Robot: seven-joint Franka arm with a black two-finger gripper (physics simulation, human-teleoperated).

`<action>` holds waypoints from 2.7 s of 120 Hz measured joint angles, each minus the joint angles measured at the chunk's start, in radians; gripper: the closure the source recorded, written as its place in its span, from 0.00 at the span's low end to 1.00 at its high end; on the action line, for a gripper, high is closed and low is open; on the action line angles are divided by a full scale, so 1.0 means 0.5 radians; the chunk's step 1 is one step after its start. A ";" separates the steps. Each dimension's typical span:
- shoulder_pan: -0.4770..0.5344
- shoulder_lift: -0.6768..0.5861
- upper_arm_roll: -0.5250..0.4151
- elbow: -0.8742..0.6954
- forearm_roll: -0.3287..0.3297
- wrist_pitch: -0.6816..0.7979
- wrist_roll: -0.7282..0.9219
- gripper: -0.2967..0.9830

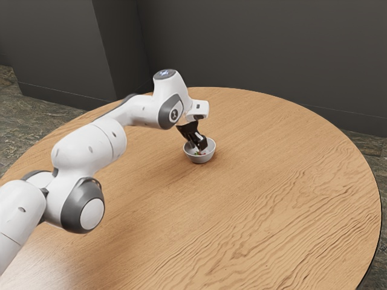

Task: Take strawberry from the bowl

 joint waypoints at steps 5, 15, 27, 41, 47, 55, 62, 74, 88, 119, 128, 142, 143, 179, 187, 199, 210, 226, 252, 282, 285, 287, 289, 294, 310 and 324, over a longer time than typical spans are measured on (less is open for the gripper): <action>0.000 0.004 -0.003 0.000 0.000 0.003 0.002 0.54; 0.012 0.009 -0.013 -0.003 0.000 0.009 0.006 0.55; 0.017 0.010 -0.016 -0.005 0.000 0.019 0.010 0.58; 0.018 0.010 -0.019 -0.006 0.000 0.026 0.014 0.62; 0.018 0.010 -0.026 -0.007 0.002 0.029 0.015 0.63; 0.018 0.010 -0.037 -0.009 0.004 0.032 0.015 0.64; 0.023 0.010 -0.053 -0.019 0.006 0.035 0.014 0.65; 0.034 0.009 -0.074 -0.036 0.009 0.039 0.012 0.66; 0.039 0.010 -0.089 -0.042 0.010 0.042 0.008 0.66; 0.049 0.010 -0.101 -0.055 0.024 0.060 -0.004 0.70; 0.050 0.010 -0.101 -0.055 0.029 0.067 -0.009 0.71; 0.051 0.004 -0.102 -0.054 0.034 0.073 -0.012 0.73; 0.051 0.003 -0.101 -0.054 0.034 0.073 -0.012 0.73; 0.040 -0.144 -0.102 -0.130 0.057 0.068 -0.020 0.77; 0.032 -0.216 -0.102 -0.204 0.060 0.064 -0.021 0.77; -0.007 -0.351 -0.102 -0.305 0.067 0.059 -0.024 0.78; -0.105 -0.415 -0.124 -0.329 0.070 0.052 -0.026 0.78; -0.223 -0.399 -0.205 -0.358 0.072 0.053 -0.029 0.78; -0.293 -0.279 -0.265 -0.390 0.076 0.065 -0.034 0.78; -0.297 -0.226 -0.336 -0.391 0.075 0.077 -0.039 0.76; -0.297 -0.225 -0.343 -0.391 0.072 0.079 -0.039 0.73; -0.298 -0.225 -0.348 -0.392 0.069 0.080 -0.038 0.71; -0.299 -0.224 -0.355 -0.392 0.066 0.081 -0.037 0.68; -0.299 -0.224 -0.367 -0.393 0.054 0.082 -0.031 0.61; -0.297 -0.253 -0.392 -0.442 0.027 0.079 -0.016 0.44; -0.250 -0.682 -0.350 -0.863 0.123 0.055 -0.023 0.36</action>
